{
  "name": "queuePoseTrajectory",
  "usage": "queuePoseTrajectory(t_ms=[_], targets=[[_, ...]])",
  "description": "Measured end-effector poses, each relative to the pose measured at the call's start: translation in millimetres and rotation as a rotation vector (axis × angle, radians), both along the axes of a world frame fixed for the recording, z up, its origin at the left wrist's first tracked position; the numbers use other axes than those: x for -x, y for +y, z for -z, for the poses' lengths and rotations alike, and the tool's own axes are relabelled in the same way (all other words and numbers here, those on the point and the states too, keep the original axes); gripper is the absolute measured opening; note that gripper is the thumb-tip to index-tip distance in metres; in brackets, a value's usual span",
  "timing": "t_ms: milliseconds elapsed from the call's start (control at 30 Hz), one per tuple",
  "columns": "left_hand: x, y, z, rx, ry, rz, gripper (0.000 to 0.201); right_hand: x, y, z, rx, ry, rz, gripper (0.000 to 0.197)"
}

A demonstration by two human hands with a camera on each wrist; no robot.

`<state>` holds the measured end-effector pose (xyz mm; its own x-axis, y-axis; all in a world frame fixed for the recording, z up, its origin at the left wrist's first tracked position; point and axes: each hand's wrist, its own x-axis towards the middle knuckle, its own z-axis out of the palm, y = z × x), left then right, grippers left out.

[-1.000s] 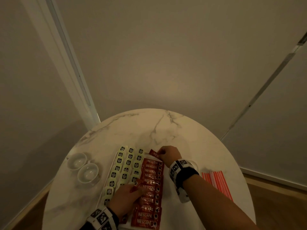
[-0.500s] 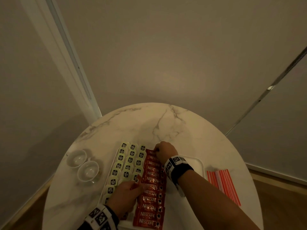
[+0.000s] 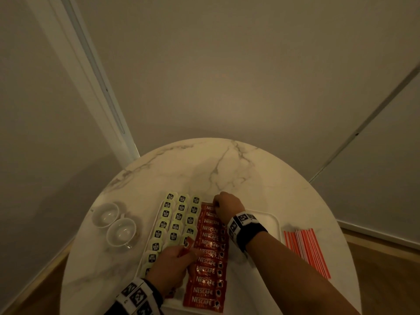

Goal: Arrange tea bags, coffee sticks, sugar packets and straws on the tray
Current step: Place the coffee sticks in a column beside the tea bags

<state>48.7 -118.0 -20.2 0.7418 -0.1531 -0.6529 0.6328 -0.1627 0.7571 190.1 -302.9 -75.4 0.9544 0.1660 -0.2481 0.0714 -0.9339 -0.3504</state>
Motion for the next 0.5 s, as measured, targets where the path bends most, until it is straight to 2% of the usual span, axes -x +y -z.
queuePoseTrajectory(t_ms=[133, 367, 500], targets=[[2, 1, 0, 0.006, -0.010, -0.016, 0.029, 6, 1, 1, -0.030, -0.048, 0.000, 0.021], [4, 1, 0, -0.001, -0.014, -0.007, 0.034, 19, 2, 2, 0.002, -0.081, -0.097, 0.028], [5, 0, -4, 0.012, -0.032, -0.014, 0.026, 23, 3, 0, 0.008, -0.084, -0.104, 0.029]])
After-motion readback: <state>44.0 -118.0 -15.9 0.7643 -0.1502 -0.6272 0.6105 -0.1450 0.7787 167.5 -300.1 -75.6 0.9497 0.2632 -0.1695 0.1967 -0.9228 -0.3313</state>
